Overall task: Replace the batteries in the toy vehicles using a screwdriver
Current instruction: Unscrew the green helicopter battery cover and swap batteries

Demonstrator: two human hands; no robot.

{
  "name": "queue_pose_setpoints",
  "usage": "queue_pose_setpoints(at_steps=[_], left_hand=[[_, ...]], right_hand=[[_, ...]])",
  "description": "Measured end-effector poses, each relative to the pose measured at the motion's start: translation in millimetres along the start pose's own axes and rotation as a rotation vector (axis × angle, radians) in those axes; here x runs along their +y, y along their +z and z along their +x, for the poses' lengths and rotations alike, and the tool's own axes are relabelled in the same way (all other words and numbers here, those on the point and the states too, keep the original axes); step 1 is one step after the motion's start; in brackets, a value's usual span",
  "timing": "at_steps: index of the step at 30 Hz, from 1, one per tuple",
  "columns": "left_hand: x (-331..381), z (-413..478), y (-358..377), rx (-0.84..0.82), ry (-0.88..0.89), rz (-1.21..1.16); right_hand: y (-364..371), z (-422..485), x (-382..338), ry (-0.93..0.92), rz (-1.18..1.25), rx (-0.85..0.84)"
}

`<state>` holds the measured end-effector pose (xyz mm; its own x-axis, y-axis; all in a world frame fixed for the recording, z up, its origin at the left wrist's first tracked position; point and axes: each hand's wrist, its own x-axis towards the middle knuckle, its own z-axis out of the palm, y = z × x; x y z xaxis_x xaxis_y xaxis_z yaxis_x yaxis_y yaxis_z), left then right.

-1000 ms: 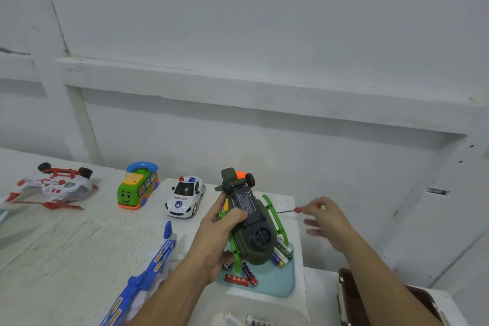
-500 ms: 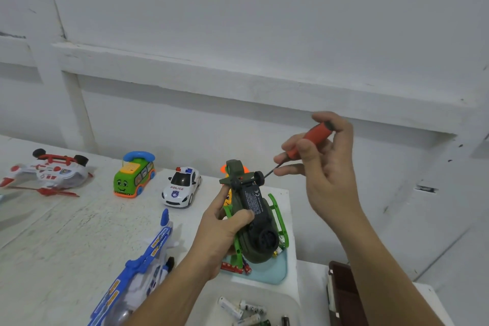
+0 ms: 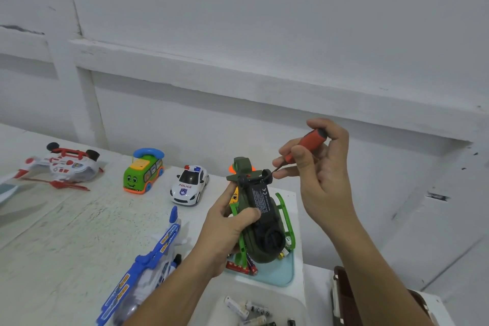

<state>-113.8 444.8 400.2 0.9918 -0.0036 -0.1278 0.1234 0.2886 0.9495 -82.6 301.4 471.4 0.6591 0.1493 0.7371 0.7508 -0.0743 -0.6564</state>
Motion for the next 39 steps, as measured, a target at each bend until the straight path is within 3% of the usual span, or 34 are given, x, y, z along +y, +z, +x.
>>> queue_pose_setpoints(at_steps=[13,24,30,39], left_hand=[[3,-5,2,-0.043,0.004,-0.081],[2,-7,-7,-0.128,-0.001,-0.081],[0,-10,-6,-0.113,-0.013,-0.047],[1,-10,-6,-0.094,-0.032,-0.096]], right_hand=[[-4,1,-7,-0.092,-0.072,-0.001],[-1,10,-21,-0.093,-0.177,0.126],[3,10,-22,-0.003,0.11,0.086],[6,4,-24,-0.113,0.006,0.107]])
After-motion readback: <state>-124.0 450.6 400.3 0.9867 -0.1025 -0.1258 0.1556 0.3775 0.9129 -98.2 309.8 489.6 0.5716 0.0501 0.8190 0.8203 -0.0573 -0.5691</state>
